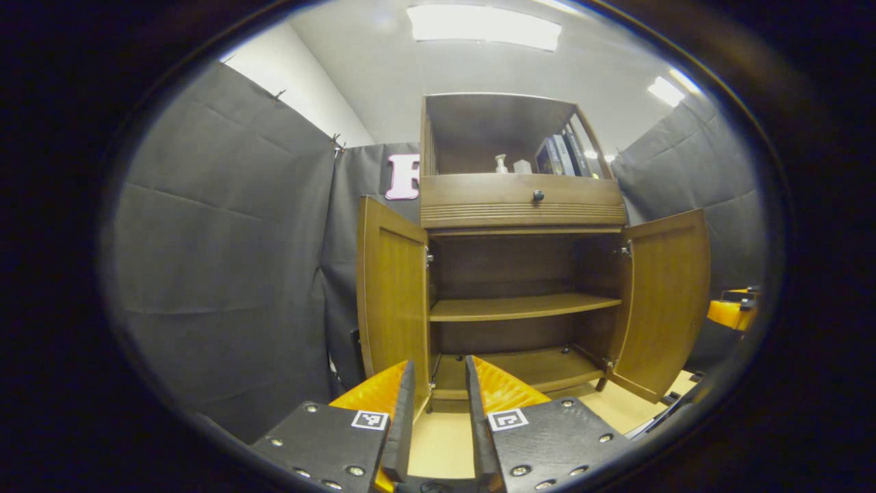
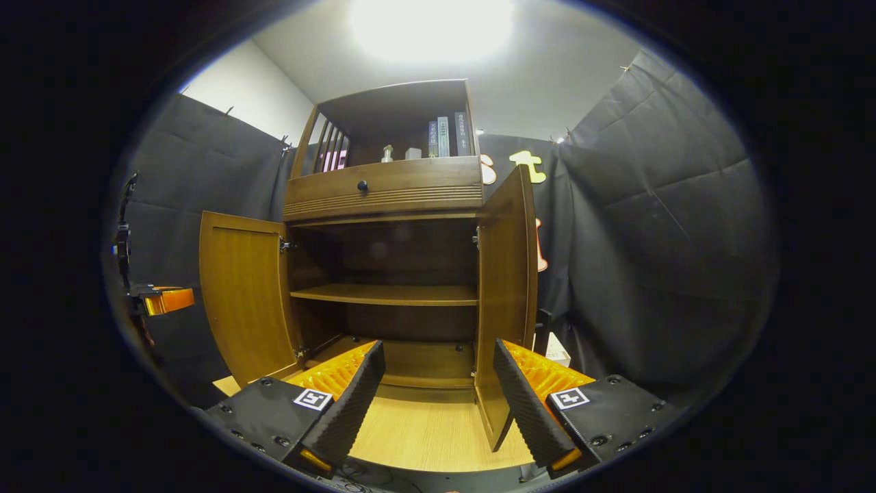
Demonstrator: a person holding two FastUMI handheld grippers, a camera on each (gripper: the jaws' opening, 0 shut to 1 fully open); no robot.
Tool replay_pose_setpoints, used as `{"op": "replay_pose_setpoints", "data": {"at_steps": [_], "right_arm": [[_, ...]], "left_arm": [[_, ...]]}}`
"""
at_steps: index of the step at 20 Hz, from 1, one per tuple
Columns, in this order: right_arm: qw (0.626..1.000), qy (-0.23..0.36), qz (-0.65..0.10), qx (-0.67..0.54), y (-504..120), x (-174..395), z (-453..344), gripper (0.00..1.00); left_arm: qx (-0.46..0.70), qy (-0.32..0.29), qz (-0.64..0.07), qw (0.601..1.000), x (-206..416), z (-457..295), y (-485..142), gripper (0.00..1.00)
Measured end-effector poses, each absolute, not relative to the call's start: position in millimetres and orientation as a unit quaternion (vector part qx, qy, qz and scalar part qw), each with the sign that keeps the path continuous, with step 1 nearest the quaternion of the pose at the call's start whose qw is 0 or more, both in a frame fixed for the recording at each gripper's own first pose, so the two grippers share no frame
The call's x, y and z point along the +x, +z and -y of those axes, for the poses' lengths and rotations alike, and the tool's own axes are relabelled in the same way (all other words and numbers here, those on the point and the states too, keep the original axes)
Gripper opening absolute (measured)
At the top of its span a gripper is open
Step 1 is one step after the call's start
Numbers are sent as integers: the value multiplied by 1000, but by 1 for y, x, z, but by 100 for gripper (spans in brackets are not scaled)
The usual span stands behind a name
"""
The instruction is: Open the right door of the double-door shoe cabinet with the right hand, and open the left door with the left hand.
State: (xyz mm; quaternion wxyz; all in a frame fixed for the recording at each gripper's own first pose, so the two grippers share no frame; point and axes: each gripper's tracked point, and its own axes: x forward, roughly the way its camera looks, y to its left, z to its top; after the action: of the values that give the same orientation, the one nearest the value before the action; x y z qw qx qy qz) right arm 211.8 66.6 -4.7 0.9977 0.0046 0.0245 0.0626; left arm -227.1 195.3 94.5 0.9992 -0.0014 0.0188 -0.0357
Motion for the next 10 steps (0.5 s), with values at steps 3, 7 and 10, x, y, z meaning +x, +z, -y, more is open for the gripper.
{"op": "replay_pose_setpoints", "data": {"at_steps": [3, 7, 10], "right_arm": [[998, 63, -28, 6, -6, 211, -66, 100], [998, 59, -23, 5, -5, 212, -64, 100], [998, 56, -18, 6, -3, 213, -64, 96]], "left_arm": [[0, -29, -11, 1000, -226, -201, 96, 67], [16, -5, 0, 1000, -224, -212, 102, 94], [17, 3, 5, 1000, -224, -213, 103, 94]]}}
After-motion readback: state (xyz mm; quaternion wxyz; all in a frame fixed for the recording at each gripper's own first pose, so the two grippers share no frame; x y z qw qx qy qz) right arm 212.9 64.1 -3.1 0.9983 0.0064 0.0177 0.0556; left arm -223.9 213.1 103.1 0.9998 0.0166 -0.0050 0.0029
